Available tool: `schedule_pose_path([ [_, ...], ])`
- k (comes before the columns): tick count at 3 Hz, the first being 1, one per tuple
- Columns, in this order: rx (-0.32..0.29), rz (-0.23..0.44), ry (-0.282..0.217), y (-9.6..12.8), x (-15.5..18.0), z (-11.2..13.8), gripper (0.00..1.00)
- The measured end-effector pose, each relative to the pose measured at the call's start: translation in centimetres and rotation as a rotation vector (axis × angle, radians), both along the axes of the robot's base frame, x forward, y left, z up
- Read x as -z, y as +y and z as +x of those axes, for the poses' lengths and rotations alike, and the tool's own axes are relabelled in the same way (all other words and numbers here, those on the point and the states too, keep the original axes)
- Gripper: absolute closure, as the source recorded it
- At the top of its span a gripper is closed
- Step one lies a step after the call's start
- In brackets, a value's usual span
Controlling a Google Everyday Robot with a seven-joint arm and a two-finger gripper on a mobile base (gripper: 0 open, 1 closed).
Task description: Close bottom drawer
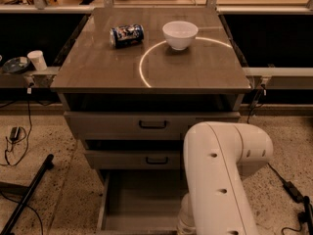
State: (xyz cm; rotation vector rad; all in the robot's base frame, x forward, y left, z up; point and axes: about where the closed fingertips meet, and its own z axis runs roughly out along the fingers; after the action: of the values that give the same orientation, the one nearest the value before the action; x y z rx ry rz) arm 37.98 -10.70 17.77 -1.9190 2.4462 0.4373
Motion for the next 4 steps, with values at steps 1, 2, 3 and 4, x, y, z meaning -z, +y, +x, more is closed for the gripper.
schedule_pose_path([
  [1,0.000,0.000,0.000,0.00,0.00,0.00,0.04],
  [2,0.000,0.000,0.000,0.00,0.00,-0.01,0.00],
  [3,0.009,0.001,-0.004,-0.20,-0.06,0.12,0.00],
  [4,0.018,0.001,-0.009,-0.40,-0.12,0.25,0.00],
])
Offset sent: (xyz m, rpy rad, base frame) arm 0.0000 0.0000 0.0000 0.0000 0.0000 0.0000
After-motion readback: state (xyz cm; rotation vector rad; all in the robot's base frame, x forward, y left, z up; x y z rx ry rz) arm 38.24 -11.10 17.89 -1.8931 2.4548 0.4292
